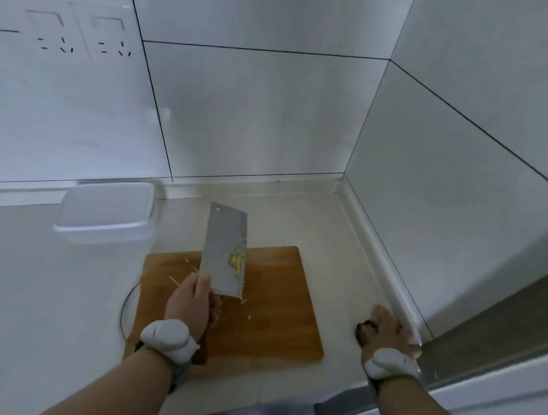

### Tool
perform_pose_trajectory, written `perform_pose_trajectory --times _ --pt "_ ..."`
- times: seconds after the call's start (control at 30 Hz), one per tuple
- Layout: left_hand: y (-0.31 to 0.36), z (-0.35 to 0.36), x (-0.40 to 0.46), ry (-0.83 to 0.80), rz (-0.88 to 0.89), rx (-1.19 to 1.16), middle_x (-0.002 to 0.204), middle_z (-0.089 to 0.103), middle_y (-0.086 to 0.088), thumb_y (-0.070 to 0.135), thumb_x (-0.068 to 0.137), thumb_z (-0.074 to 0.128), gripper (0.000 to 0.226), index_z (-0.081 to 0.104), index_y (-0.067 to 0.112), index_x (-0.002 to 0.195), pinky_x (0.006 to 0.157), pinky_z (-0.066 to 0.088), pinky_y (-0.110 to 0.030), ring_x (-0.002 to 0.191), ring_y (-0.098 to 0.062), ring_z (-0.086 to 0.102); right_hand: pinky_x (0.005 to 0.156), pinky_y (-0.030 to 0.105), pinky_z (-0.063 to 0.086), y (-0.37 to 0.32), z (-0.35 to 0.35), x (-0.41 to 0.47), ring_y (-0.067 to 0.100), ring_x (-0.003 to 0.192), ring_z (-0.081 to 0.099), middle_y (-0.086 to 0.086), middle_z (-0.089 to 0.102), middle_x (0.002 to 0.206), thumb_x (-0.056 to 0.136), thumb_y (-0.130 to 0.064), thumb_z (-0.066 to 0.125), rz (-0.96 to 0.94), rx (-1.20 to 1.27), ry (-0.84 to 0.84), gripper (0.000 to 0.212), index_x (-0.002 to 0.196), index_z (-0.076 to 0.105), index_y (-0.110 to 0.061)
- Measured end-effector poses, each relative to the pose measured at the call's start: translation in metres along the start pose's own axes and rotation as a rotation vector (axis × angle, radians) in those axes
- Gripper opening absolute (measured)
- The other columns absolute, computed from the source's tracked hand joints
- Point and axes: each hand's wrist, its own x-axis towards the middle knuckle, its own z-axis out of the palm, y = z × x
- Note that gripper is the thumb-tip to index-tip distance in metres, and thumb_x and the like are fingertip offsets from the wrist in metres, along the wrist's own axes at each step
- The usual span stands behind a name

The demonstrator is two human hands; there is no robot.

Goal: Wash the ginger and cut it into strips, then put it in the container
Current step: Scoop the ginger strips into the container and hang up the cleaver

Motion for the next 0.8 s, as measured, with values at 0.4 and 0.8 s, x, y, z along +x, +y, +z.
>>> perform_pose_trajectory --times 0.4,0.8 --pt "0.010 -0.015 -0.002 0.016 0.068 0.086 0.064 0.060 -0.008 0.026 0.101 0.037 0.035 0.057 0.003 0.083 0.049 0.041 -0.028 0.050 -0.018 0.051 0.090 0.038 0.051 -0.126 -0.016 -0.058 0.030 0.107 0.055 0.011 0.046 0.126 0.091 -0.010 0.060 -0.650 0.474 0.247 0.034 0.125 0.056 -0.014" --pt "-0.012 -0.098 -0.011 0.000 0.070 0.196 0.059 0.059 -0.005 0.028 0.100 0.042 0.035 0.056 0.009 0.074 0.043 0.042 -0.026 0.044 -0.018 0.049 0.112 0.029 0.032 -0.215 0.027 -0.132 0.021 0.133 0.036 -0.010 0.046 0.147 0.097 -0.011 0.048 -1.186 0.043 -0.019 0.045 0.139 0.054 -0.028"
